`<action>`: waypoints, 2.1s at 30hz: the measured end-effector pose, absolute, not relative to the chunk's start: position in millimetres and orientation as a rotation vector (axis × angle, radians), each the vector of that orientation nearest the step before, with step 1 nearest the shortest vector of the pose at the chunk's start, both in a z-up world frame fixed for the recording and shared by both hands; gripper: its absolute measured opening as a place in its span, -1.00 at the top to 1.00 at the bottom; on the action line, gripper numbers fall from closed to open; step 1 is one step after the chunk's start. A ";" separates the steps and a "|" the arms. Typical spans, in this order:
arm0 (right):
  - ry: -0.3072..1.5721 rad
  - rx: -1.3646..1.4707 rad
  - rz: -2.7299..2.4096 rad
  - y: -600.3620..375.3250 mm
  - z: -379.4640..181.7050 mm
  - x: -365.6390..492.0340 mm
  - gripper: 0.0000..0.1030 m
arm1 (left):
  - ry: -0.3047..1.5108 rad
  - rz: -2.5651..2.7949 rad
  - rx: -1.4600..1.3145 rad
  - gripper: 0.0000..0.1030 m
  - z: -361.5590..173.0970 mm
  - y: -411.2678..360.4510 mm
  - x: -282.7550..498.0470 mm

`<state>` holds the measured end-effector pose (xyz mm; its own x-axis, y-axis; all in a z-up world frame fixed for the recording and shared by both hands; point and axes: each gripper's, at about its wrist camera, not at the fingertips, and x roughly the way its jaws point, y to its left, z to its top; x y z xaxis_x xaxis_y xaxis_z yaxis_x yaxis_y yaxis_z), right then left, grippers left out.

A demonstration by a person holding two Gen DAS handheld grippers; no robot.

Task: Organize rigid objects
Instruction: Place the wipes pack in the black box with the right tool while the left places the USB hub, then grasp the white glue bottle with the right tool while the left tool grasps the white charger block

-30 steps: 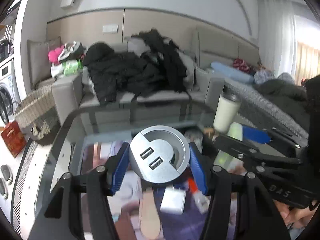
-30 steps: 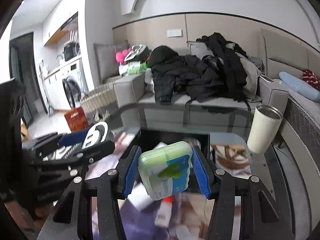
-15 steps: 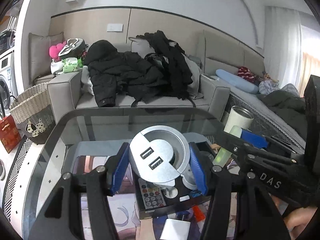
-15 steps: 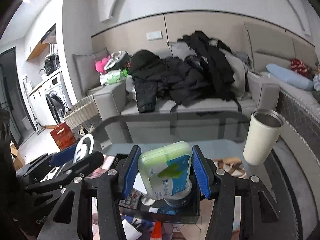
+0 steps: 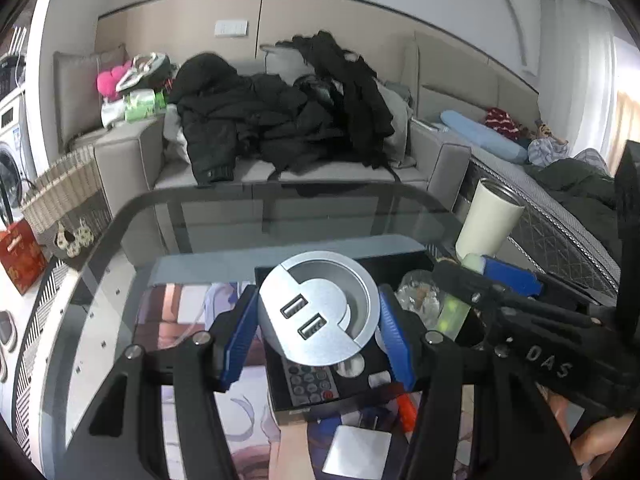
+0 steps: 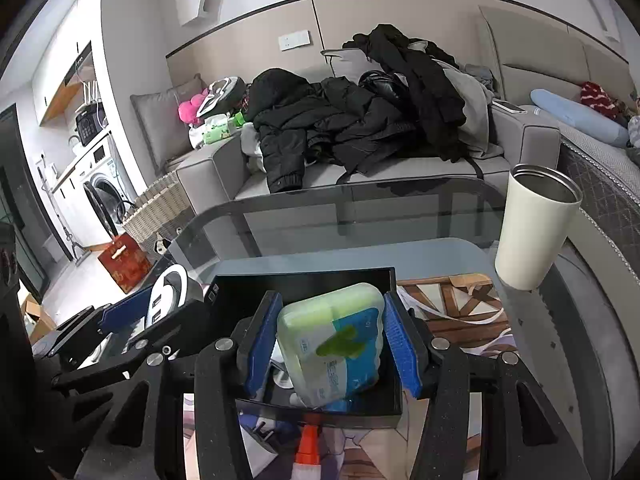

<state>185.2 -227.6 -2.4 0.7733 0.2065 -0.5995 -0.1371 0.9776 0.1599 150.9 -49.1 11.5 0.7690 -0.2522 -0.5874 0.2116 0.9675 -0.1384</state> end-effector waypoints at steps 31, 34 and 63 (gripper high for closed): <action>0.767 0.076 0.271 -233.5 -17.9 125.9 -0.02 | 0.712 -0.244 -0.022 -0.86 -12.8 -38.7 93.8; 0.818 0.058 0.271 -232.8 -35.8 122.6 -0.02 | 0.719 -0.245 -0.016 -0.89 -23.3 -33.3 88.1; 0.972 -0.069 0.303 -201.5 -99.6 115.8 0.08 | 0.810 -0.206 0.094 -0.96 -39.0 -27.1 81.4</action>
